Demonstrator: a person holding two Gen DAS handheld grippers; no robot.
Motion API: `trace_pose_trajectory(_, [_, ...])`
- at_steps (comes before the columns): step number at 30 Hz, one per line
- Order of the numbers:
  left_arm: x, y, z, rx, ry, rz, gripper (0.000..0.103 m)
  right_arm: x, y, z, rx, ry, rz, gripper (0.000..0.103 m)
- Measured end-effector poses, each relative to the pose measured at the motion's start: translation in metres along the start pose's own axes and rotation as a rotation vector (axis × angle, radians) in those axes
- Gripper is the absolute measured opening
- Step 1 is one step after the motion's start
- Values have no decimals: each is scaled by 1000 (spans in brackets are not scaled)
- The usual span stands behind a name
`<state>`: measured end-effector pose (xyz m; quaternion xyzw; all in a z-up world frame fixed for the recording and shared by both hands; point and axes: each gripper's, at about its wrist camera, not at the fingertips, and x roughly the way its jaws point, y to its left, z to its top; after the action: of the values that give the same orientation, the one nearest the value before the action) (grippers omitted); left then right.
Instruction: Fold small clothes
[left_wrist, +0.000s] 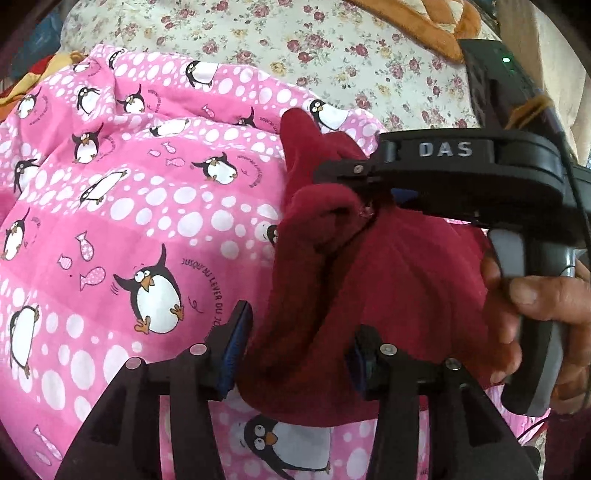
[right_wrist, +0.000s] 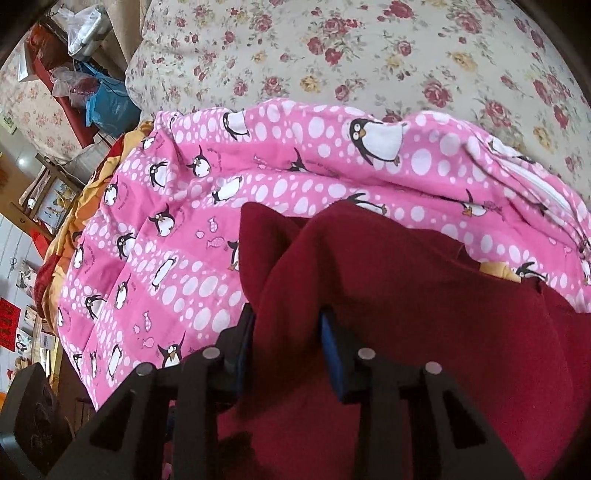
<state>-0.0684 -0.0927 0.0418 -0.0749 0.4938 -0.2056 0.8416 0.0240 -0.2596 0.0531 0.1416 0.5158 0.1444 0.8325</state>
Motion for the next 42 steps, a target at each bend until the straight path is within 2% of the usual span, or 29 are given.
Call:
trace_pose_trajectory(6, [7,-2,0,7,-3,0,39,-8,-8,-2,8,-10,4,35])
trace_pose_trajectory(7, [7,-2,0,9,-6,-26,29,-8,-9,-2,11,-11,5,35])
trace_pose_trajectory(9, [8,-2,2,15,-1,-74,15,-9,-12,-3,23,-12,10,35])
trace_pose_trajectory(12, [3,-8,1,44,-12,-130,9,-7,-13,-4,40,-16,16,35])
trace_pose_trajectory(15, [-2,-16,0,90,-35,-128,7,-5,-11,-4,42,-14,15,35])
trace_pose_trajectory(17, [-4,-20,-1,112,-45,-123,6,-4,-11,-2,46,-2,-3,53])
trace_pose_trajectory(19, [-4,-21,-1,121,-50,-123,5,-1,-11,1,58,8,-33,59])
trace_pose_trajectory(24, [-3,-29,-3,145,-55,-120,5,14,1,5,18,43,-15,60])
trace_pose_trajectory(29, [-8,-36,-7,158,-60,-120,5,23,19,7,-55,65,-72,65])
trace_pose_trajectory(32, [-9,-36,-9,161,-59,-115,5,21,26,8,-88,66,-83,70])
trace_pose_trajectory(36, [-6,-37,-8,156,-49,-109,5,26,29,3,-130,72,-91,72])
trace_pose_trajectory(37, [-5,-37,-8,156,-48,-108,5,25,27,1,-128,59,-81,70])
trace_pose_trajectory(38, [-5,-37,-8,154,-46,-108,5,23,24,-1,-122,46,-75,60])
trace_pose_trajectory(39, [-4,-37,-7,151,-44,-110,5,22,22,-1,-116,40,-75,55])
trace_pose_trajectory(41, [-4,-35,-6,150,-47,-121,5,17,18,-3,-107,24,-67,35])
trace_pose_trajectory(42, [-5,-36,-6,151,-50,-132,5,11,15,-5,-99,3,-54,32])
